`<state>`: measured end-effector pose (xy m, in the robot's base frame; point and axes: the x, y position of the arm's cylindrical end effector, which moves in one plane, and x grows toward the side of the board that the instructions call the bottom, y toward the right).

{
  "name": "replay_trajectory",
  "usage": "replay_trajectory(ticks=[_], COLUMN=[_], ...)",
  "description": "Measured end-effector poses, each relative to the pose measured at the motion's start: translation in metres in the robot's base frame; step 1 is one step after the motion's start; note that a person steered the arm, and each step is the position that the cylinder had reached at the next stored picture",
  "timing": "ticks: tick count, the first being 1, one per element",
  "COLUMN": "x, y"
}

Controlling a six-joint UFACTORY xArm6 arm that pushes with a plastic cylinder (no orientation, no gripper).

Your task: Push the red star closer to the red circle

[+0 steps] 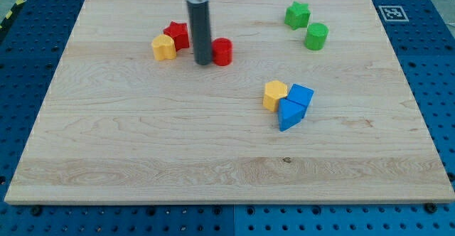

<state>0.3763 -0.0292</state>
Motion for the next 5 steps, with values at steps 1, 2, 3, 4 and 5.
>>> replay_trajectory(ticks=[1,2,3,4,5], x=[-0.023,-0.038,-0.039,-0.059,-0.106], y=[0.038,0.075,0.126,0.138,0.085])
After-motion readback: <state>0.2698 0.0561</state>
